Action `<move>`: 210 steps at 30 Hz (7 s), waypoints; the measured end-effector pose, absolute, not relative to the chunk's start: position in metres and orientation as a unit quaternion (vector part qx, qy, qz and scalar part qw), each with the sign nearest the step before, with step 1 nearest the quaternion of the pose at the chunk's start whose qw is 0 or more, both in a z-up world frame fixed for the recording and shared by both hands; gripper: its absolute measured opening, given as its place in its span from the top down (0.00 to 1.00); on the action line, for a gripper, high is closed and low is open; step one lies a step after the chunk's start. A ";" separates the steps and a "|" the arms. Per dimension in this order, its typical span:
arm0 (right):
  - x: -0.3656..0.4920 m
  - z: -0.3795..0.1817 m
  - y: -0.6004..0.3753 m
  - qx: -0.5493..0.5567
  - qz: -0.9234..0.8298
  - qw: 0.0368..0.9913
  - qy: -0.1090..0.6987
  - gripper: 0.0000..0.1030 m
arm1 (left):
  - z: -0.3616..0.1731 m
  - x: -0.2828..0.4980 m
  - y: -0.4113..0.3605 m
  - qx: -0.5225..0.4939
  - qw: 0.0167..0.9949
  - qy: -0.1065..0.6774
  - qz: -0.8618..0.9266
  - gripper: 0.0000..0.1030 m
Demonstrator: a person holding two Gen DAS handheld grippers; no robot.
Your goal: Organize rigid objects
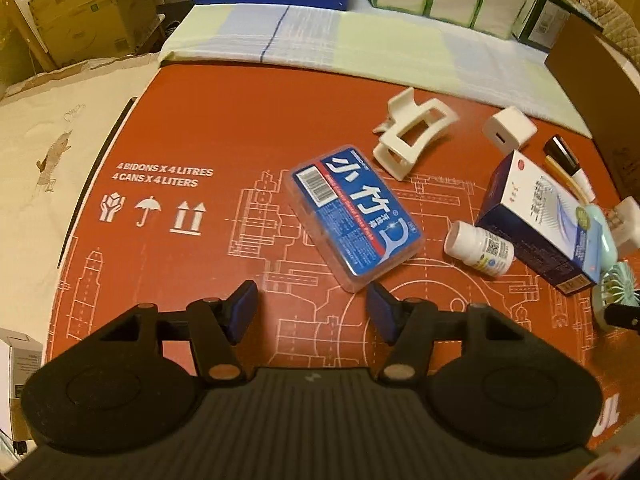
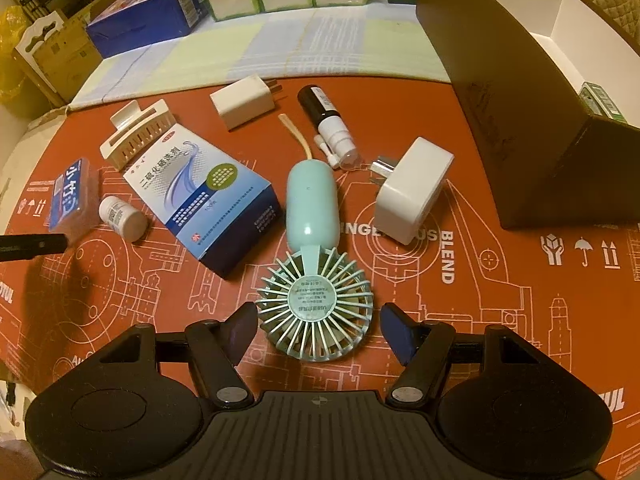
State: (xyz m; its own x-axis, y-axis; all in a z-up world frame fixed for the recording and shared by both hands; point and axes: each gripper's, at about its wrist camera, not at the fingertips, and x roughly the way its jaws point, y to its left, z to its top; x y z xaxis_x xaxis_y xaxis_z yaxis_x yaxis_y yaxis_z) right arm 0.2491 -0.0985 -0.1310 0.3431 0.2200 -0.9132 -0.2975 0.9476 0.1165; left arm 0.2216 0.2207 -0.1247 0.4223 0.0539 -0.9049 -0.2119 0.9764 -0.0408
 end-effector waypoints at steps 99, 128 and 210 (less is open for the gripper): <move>0.263 -0.002 -0.258 0.047 0.183 0.897 0.400 0.42 | 0.009 0.290 -0.068 -0.033 0.909 0.382 -0.163 0.49; 0.399 -0.056 -0.326 -0.013 0.166 0.870 0.464 0.42 | -0.055 0.419 -0.181 -0.007 0.866 0.480 -0.136 0.49; 0.285 -0.013 -0.299 0.051 0.188 0.894 0.403 0.35 | -0.006 0.268 -0.013 -0.092 0.898 0.430 -0.025 0.47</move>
State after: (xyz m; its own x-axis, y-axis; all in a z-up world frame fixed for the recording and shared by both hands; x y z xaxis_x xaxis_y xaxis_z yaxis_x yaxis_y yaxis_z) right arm 0.2853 -0.2985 -0.0129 0.6040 0.3766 -0.7024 -0.2947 0.9244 0.2422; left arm 0.2677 -0.0129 -0.0057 0.6286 -0.1233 -0.7679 -0.0349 0.9819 -0.1863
